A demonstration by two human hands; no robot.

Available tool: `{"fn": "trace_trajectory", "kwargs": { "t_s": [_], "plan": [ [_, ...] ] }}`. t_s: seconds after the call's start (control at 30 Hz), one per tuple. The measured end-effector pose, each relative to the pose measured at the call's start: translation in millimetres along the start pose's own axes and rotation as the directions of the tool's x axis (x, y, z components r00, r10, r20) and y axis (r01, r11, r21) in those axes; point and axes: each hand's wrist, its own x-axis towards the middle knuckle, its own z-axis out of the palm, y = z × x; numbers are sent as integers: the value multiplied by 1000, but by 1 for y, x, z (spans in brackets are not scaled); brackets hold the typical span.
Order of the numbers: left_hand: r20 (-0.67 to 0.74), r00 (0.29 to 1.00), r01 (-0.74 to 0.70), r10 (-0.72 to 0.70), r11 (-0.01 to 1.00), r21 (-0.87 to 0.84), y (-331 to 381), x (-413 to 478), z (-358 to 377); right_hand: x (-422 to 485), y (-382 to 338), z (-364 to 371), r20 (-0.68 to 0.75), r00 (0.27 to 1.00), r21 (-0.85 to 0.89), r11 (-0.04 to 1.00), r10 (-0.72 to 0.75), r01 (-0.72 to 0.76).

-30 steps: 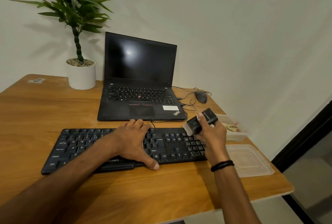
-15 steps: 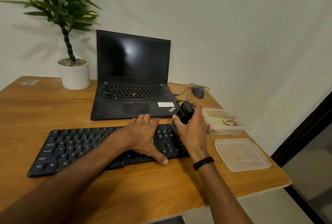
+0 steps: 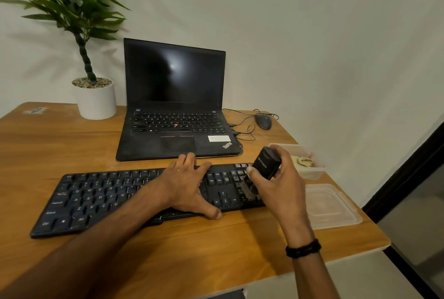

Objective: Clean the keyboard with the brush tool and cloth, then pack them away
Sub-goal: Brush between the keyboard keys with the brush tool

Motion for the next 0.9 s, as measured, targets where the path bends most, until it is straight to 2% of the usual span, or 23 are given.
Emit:
{"fn": "trace_trajectory", "kwargs": {
  "t_s": [0.13,0.33,0.43,0.5,0.6,0.63,0.67,0.73,0.77,0.8,0.9],
  "plan": [
    [6,1000,20,-20,1000,-7,-2,-4,-2,-8,13,-3,-178,981,33,997,77,-73],
    [-73,997,-24,17,996,-88,0,-1,5,-24,21,5,-246,961,156,984,129,-92],
    [-140,989,-54,37,992,-114,10,7,12,-22,19,8,-311,946,88,994,87,-63],
    [-162,986,-55,39,994,-95,14,9,17,-25,16,11,-231,972,90,996,29,-9],
    [-192,980,-75,55,992,-100,15,7,24,-31,10,17,120,993,217,976,-12,-14],
    [-200,978,-74,54,993,-95,15,5,24,-30,10,17,141,990,182,983,-23,-3],
    [-205,978,-64,45,994,-87,14,4,24,-28,10,16,86,996,128,992,-14,3],
    [-207,978,-43,25,996,-82,15,4,23,-21,14,10,-159,987,21,1000,20,-16],
    [-209,978,-39,22,996,-77,15,5,22,-21,16,8,-233,972,30,999,24,-17],
    [-214,977,-37,22,997,-66,16,5,22,-22,20,6,-240,970,67,998,22,-6],
    [-218,975,-38,29,998,-41,15,7,24,-33,19,6,-36,999,189,982,16,-9]
  ]
}}
